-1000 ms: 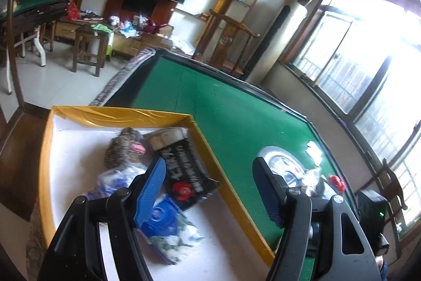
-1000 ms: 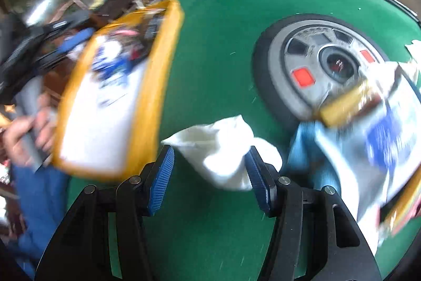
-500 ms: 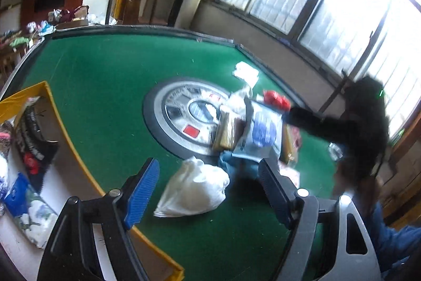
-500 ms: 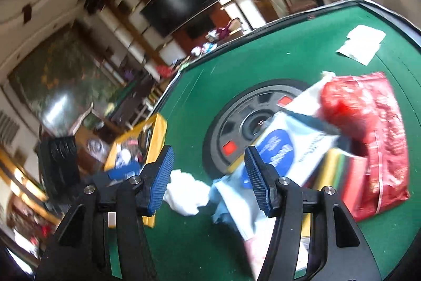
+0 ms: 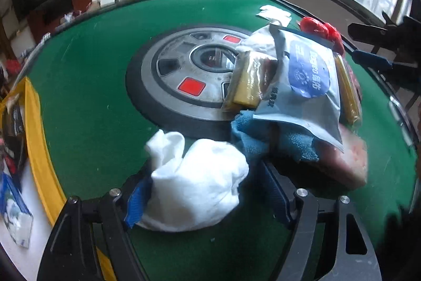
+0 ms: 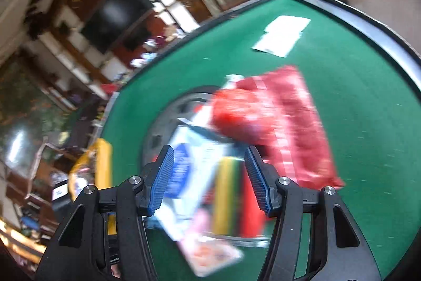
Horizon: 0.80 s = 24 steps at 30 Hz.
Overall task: Organize soft objects
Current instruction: 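Grasp white cloth with left gripper while right gripper grasps colored strip pack, then lift white cloth with left gripper while right gripper lifts strip pack toward box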
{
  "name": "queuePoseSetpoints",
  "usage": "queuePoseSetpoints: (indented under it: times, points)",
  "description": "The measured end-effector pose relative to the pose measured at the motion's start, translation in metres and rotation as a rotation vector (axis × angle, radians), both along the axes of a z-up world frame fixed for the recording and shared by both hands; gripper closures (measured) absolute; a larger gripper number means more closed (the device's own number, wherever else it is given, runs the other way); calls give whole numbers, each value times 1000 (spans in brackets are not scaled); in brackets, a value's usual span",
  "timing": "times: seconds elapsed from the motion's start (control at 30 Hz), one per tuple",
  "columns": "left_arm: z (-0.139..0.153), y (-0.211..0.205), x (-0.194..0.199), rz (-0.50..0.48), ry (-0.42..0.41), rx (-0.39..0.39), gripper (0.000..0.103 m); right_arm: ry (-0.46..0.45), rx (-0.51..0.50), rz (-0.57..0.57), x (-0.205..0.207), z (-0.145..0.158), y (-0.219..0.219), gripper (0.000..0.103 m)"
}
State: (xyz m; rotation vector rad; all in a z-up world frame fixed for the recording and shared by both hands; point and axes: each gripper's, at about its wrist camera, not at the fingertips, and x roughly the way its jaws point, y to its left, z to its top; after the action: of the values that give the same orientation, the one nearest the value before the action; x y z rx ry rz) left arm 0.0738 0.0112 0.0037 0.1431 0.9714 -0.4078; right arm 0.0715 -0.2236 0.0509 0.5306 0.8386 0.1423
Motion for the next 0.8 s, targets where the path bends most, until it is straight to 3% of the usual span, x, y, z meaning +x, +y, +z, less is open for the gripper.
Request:
queuePoseSetpoints:
  times: [0.07, 0.17, 0.33, 0.53, 0.7, 0.77, 0.8]
  points:
    - [-3, -4, -5, -20, -48, 36, 47, 38, -4, -16, -3, -5, -11, 47]
    - [-1, 2, -2, -7, -43, -8, 58, 78, 25, -20, -12, -14, -21, 47]
    - [-1, 5, 6, 4, -29, -55, 59, 154, 95, 27, -4, -35, -18, 47]
    - [0, 4, 8, 5, -31, -66, 59, 200, 30, 55, 1, -44, -6, 45]
    - [1, 8, 9, 6, -25, -91, 59, 163, 8, 58, -1, -45, 1, 45]
    - [3, 8, 7, 3, -31, -98, 59, 154, 28, 50, -2, -46, -2, 63]
    - [3, 8, 7, 1, -30, -103, 59, 148, 42, 48, -3, -45, -4, 63]
